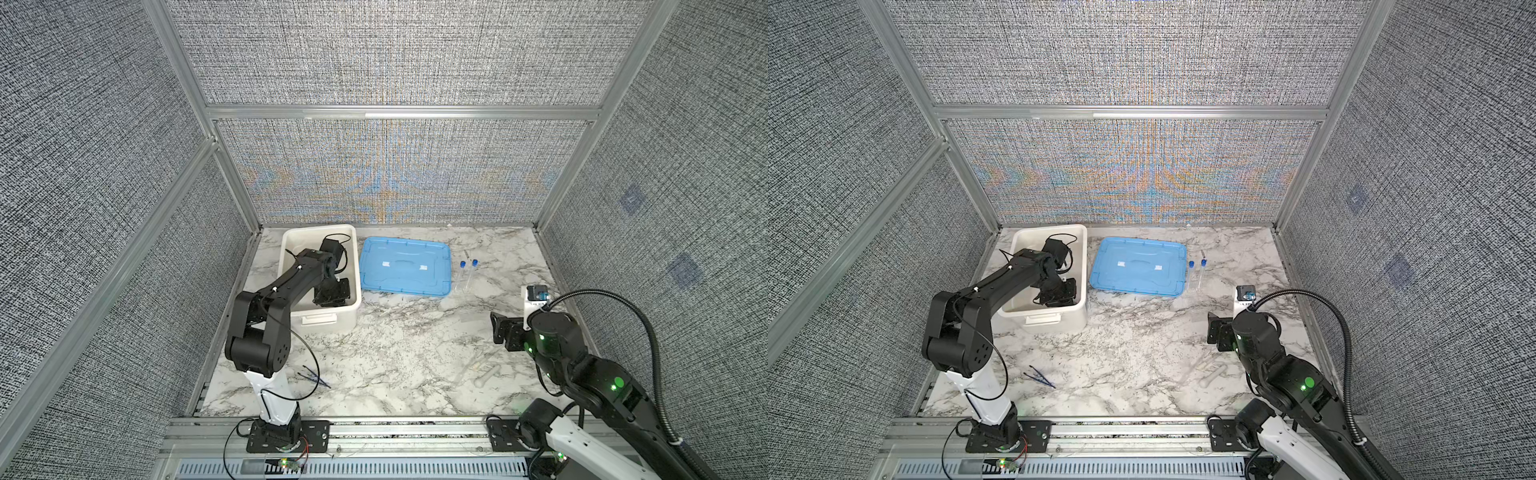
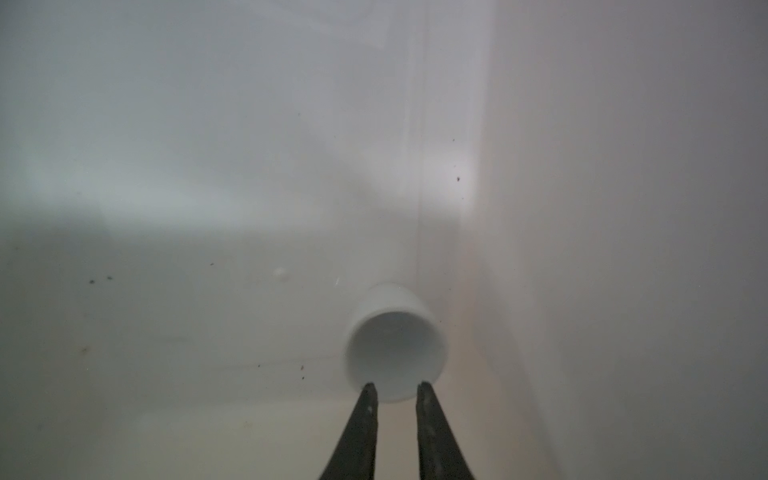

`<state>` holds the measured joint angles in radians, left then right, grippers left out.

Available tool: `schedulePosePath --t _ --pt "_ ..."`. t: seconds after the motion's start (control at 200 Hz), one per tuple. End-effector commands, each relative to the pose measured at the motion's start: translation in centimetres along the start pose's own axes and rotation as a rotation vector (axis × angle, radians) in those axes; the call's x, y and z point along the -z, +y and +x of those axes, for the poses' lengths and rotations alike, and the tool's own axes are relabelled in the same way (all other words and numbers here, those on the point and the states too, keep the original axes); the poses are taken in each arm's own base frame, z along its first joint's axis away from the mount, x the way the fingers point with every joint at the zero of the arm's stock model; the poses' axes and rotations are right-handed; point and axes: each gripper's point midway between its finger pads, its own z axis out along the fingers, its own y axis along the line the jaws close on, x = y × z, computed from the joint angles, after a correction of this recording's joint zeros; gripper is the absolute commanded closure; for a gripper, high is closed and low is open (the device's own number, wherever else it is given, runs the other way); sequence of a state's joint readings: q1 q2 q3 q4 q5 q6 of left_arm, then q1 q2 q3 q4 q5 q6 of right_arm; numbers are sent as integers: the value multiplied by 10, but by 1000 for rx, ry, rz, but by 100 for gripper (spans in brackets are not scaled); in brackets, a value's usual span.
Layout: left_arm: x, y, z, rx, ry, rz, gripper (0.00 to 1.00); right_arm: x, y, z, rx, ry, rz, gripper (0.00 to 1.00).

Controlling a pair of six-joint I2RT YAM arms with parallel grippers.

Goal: Organize the chemistry lab equipment
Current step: 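Open the left gripper to release the cup inside the bin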

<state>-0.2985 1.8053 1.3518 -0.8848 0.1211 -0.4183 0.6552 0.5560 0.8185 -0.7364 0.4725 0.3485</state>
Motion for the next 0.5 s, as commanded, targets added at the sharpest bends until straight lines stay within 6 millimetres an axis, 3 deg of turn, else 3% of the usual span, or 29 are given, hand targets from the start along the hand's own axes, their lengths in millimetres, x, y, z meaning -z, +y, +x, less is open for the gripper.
schedulePosePath --t 0.0,0.185,0.495 --pt "7 5 0 6 -16 -25 79 2 -2 -3 18 -13 7 10" --pt "30 11 4 14 -43 -58 77 1 26 -6 76 20 -127 10" --pt "117 5 12 -8 -213 1 70 4 108 -7 167 37 -527 17"
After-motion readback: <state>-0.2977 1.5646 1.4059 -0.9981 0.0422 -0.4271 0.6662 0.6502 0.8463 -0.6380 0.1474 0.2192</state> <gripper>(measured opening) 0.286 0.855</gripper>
